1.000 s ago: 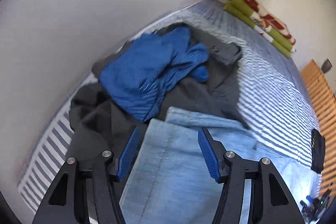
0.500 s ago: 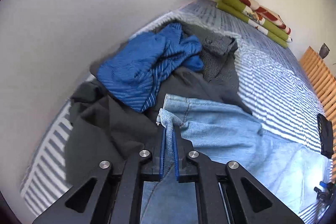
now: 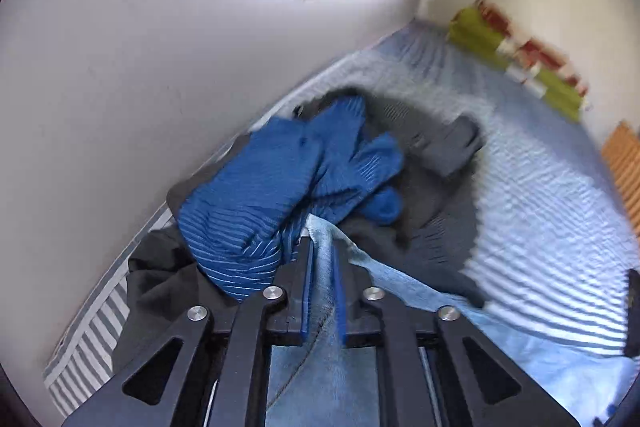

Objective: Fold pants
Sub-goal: 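Release the jeans and lift both tools above the spread denim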

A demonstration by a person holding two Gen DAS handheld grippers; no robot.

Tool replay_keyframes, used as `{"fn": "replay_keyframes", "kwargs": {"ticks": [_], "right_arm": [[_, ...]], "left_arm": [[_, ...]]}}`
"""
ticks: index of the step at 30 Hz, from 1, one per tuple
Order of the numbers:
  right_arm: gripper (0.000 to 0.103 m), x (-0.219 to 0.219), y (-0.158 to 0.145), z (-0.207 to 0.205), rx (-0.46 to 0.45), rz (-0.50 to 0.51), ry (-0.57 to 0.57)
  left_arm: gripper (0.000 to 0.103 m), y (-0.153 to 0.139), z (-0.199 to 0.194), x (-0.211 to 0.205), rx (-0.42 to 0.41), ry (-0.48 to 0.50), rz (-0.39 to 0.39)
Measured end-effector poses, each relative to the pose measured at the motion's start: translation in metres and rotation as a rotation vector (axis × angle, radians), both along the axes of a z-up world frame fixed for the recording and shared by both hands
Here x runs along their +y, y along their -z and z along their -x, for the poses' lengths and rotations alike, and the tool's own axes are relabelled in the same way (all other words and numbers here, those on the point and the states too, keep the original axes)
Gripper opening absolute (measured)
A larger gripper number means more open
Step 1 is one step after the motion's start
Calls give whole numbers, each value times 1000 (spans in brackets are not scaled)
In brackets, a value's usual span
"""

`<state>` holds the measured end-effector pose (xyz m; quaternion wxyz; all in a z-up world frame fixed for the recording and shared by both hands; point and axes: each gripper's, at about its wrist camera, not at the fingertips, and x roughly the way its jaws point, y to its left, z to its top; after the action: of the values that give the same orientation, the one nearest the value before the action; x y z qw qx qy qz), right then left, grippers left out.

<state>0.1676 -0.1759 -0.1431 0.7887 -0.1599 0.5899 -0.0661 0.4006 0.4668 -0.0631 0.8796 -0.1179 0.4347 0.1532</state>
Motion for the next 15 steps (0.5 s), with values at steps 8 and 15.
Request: {"fn": "replay_keyframes", "kwargs": {"ticks": [8, 15], "right_arm": [[60, -3, -14, 2, -18, -33, -11], [60, 11, -61, 42, -138, -190, -72]], "left_arm": [[34, -47, 40, -12, -75, 20, -86], [34, -65, 148, -137, -94, 430, 20]]}}
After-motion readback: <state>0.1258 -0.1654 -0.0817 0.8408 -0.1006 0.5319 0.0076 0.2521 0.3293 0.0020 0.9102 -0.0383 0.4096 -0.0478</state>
